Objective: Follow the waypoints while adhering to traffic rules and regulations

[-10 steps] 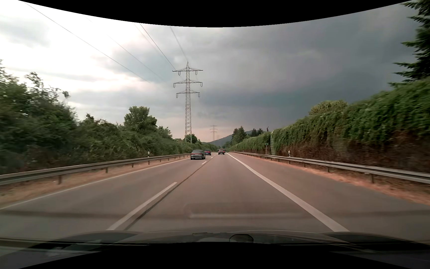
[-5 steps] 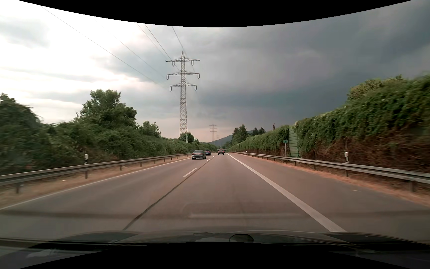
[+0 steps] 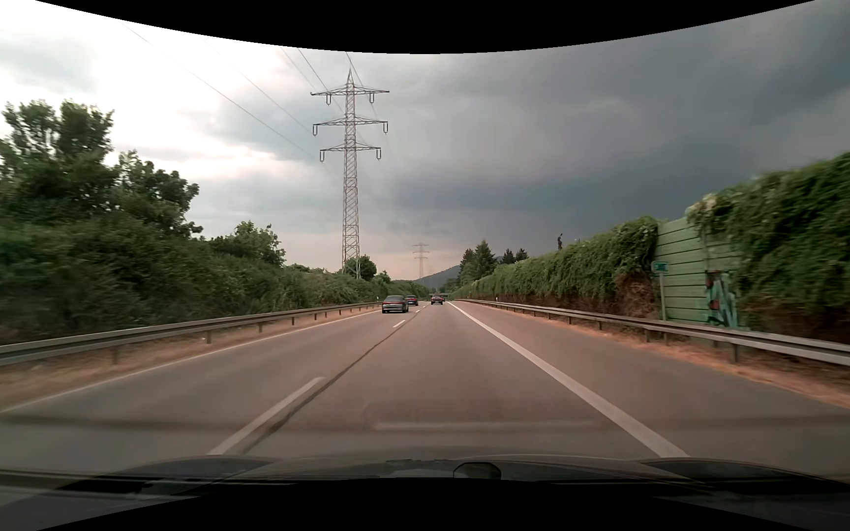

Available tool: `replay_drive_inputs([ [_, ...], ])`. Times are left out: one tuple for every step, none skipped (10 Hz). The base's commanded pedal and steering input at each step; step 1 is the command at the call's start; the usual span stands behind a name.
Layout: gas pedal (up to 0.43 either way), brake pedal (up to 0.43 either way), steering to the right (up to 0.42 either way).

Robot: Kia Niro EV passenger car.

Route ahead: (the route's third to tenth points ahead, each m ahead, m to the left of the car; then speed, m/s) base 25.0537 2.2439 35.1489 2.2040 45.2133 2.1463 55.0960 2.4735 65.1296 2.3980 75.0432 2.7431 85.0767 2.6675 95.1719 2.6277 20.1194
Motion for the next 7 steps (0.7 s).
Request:
replay_drive_inputs([
  [0.098, 0.000, -0.002],
  [0.098, 0.000, -0.002],
  [0.098, 0.000, -0.002],
  [0.098, 0.000, -0.002],
  [0.098, 0.000, -0.002],
  [0.098, 0.000, -0.001],
  [0.098, 0.000, -0.002],
])
